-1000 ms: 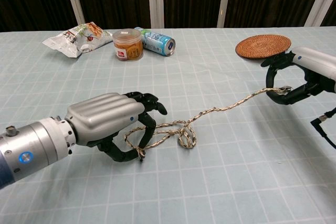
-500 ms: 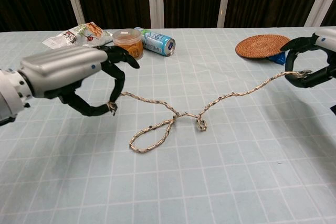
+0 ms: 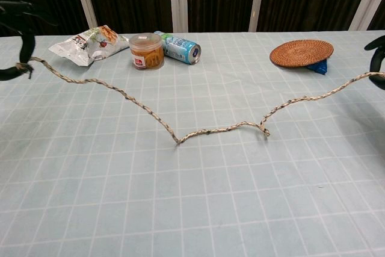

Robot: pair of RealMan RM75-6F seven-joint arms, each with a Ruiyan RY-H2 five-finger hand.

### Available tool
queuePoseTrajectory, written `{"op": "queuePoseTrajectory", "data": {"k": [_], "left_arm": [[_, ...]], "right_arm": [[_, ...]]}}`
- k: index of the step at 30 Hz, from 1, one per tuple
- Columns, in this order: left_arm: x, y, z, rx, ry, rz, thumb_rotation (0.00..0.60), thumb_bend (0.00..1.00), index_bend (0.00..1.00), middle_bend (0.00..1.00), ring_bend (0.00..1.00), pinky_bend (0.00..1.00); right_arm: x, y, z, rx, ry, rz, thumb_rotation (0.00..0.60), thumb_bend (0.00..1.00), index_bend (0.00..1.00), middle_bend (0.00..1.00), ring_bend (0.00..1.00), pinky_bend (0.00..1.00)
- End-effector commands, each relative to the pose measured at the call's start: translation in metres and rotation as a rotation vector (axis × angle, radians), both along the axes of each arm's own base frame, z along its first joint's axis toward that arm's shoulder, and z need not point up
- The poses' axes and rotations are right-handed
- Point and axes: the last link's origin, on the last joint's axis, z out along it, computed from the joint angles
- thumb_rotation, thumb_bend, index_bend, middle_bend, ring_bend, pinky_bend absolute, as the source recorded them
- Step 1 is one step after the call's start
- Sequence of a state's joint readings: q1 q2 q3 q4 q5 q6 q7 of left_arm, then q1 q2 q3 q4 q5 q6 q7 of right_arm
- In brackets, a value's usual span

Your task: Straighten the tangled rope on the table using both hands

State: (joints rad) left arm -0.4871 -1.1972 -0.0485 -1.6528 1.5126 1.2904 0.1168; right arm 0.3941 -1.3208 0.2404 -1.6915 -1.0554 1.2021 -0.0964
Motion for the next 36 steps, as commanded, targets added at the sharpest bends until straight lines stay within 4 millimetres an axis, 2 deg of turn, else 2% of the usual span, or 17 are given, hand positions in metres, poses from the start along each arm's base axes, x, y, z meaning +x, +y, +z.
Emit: {"op": "queuePoseTrajectory", "data": {"k": [1, 18, 27, 36], "left_arm": [[-0.019, -0.003, 0.013, 0.033, -0.012, 0.051, 0.6, 0.49, 0.64, 0.14, 0.0, 0.0], [-0.078, -0.025, 0.038, 0.111, -0.03, 0.218, 0.6, 0.49, 0.64, 0.14, 0.0, 0.0], [-0.094, -0.033, 0.031, 0.106, -0.033, 0.274, 0.6, 0.49, 0.64, 0.14, 0.0, 0.0], [-0.1, -0.036, 0.016, 0.064, 0.013, 0.281, 0.6, 0.49, 0.64, 0.13, 0.0, 0.0]], "right_arm": [[-0.006, 0.002, 0.006, -0.012, 0.002, -0.011, 0.6, 0.47, 0.65, 0.18, 0.0, 0.0], [-0.042, 0.016, 0.022, -0.027, 0.019, -0.081, 0.6, 0.47, 0.66, 0.18, 0.0, 0.0], [-0.056, 0.024, 0.018, -0.002, 0.04, -0.103, 0.6, 0.47, 0.66, 0.18, 0.0, 0.0], [-0.06, 0.025, 0.011, 0.017, 0.063, -0.098, 0.6, 0.47, 0.66, 0.18, 0.0, 0.0]]}}
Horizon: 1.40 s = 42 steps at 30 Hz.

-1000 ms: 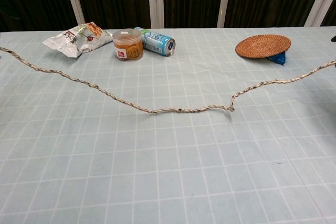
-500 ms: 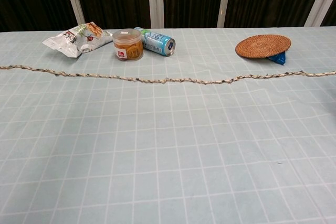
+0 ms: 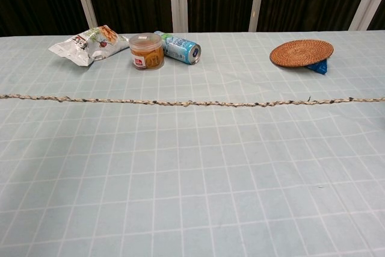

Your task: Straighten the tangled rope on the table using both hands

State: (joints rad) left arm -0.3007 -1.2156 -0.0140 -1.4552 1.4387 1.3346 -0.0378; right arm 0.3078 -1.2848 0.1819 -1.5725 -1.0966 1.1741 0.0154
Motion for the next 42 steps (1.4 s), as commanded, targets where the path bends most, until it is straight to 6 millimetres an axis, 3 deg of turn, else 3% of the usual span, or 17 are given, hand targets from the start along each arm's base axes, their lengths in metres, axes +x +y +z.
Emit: {"op": "queuePoseTrajectory", "data": {"k": [1, 14, 19, 22, 24, 26, 27, 30, 34, 42], "left_arm": [[0.0, 0.0, -0.004, -0.013, 0.012, -0.002, 0.6, 0.49, 0.64, 0.13, 0.0, 0.0], [-0.001, 0.01, -0.025, -0.052, 0.076, 0.003, 0.6, 0.49, 0.64, 0.13, 0.0, 0.0], [-0.001, 0.014, -0.035, -0.069, 0.098, 0.008, 0.6, 0.49, 0.63, 0.12, 0.0, 0.0], [0.0, 0.015, -0.039, -0.075, 0.109, 0.013, 0.6, 0.45, 0.6, 0.08, 0.0, 0.0], [-0.001, 0.015, -0.039, -0.082, 0.126, 0.017, 0.6, 0.39, 0.55, 0.05, 0.0, 0.0], [-0.004, 0.015, -0.038, -0.094, 0.164, 0.019, 0.6, 0.3, 0.49, 0.02, 0.0, 0.0], [-0.004, 0.014, -0.037, -0.096, 0.174, 0.02, 0.6, 0.26, 0.46, 0.01, 0.0, 0.0], [-0.007, 0.014, -0.033, -0.103, 0.2, 0.026, 0.6, 0.18, 0.37, 0.0, 0.0, 0.0], [-0.008, 0.013, -0.027, -0.105, 0.202, 0.047, 0.6, 0.14, 0.28, 0.0, 0.0, 0.0], [0.0, 0.0, 0.003, -0.044, 0.092, 0.077, 0.6, 0.12, 0.19, 0.0, 0.0, 0.0]], "right_arm": [[-0.001, 0.0, -0.003, 0.008, 0.009, 0.002, 0.6, 0.47, 0.66, 0.18, 0.0, 0.0], [-0.011, -0.007, -0.014, 0.039, 0.065, -0.025, 0.6, 0.47, 0.65, 0.18, 0.0, 0.0], [-0.015, -0.009, -0.016, 0.045, 0.084, -0.04, 0.6, 0.47, 0.59, 0.18, 0.0, 0.0], [-0.018, -0.009, -0.017, 0.052, 0.1, -0.048, 0.6, 0.47, 0.46, 0.14, 0.0, 0.0], [-0.019, -0.009, -0.017, 0.063, 0.113, -0.056, 0.6, 0.47, 0.2, 0.06, 0.0, 0.0], [-0.021, -0.008, -0.018, 0.088, 0.133, -0.067, 0.6, 0.47, 0.04, 0.02, 0.0, 0.0], [-0.022, -0.008, -0.018, 0.097, 0.136, -0.071, 0.6, 0.47, 0.0, 0.0, 0.0, 0.0], [-0.023, -0.007, -0.017, 0.11, 0.143, -0.08, 0.6, 0.47, 0.0, 0.0, 0.0, 0.0], [-0.022, -0.007, -0.013, 0.098, 0.147, -0.079, 0.6, 0.47, 0.0, 0.0, 0.0, 0.0], [-0.011, 0.004, 0.01, 0.032, 0.111, -0.036, 0.6, 0.47, 0.0, 0.0, 0.0, 0.0]]}}
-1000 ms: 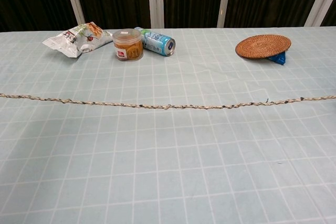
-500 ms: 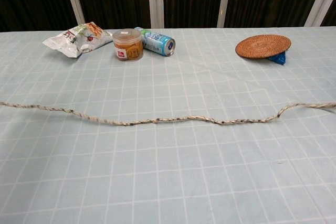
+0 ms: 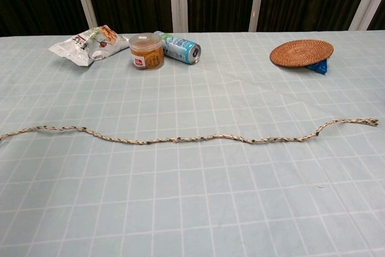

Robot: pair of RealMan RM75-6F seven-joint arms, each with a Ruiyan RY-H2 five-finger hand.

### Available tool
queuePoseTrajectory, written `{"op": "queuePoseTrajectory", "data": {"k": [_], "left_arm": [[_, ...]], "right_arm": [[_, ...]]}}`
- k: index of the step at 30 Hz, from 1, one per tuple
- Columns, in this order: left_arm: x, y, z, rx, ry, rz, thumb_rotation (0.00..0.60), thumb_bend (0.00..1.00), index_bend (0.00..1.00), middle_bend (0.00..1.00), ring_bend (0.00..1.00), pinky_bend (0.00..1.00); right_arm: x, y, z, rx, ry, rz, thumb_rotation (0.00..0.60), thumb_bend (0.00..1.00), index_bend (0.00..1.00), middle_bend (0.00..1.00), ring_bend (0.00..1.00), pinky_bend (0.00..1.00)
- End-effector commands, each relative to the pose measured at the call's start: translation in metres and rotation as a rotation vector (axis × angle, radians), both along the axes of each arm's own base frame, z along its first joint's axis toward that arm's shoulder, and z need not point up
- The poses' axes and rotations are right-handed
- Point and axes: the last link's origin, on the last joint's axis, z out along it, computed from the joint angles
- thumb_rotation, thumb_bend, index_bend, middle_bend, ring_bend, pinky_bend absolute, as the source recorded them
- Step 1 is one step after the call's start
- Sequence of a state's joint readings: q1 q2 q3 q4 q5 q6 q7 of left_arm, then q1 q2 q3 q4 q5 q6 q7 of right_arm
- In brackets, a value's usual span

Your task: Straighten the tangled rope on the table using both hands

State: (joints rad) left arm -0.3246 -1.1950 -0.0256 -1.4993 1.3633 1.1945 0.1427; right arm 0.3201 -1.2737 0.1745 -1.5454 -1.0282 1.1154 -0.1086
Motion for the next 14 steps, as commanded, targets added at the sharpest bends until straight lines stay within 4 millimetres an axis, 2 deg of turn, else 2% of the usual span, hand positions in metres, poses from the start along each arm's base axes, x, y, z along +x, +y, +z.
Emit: {"op": "queuePoseTrajectory", "data": {"k": [1, 5, 11, 14], "left_arm": [[0.007, -0.009, 0.016, 0.062, -0.095, 0.012, 0.6, 0.12, 0.17, 0.0, 0.0, 0.0], [0.018, -0.03, 0.027, 0.133, -0.228, 0.007, 0.6, 0.1, 0.11, 0.0, 0.0, 0.0], [0.02, -0.065, 0.036, 0.194, -0.233, -0.033, 0.6, 0.09, 0.07, 0.0, 0.0, 0.0], [0.017, -0.076, 0.038, 0.2, -0.212, -0.035, 0.6, 0.09, 0.06, 0.0, 0.0, 0.0]], "right_arm": [[0.006, 0.008, 0.014, -0.039, -0.026, 0.031, 0.6, 0.47, 0.0, 0.0, 0.0, 0.0], [0.015, 0.025, 0.026, -0.065, -0.013, 0.108, 0.6, 0.47, 0.0, 0.0, 0.0, 0.0], [0.02, 0.058, 0.039, -0.087, 0.077, 0.244, 0.6, 0.48, 0.0, 0.0, 0.0, 0.0], [0.021, 0.072, 0.041, -0.087, 0.084, 0.276, 0.6, 0.48, 0.0, 0.0, 0.0, 0.0]]}}
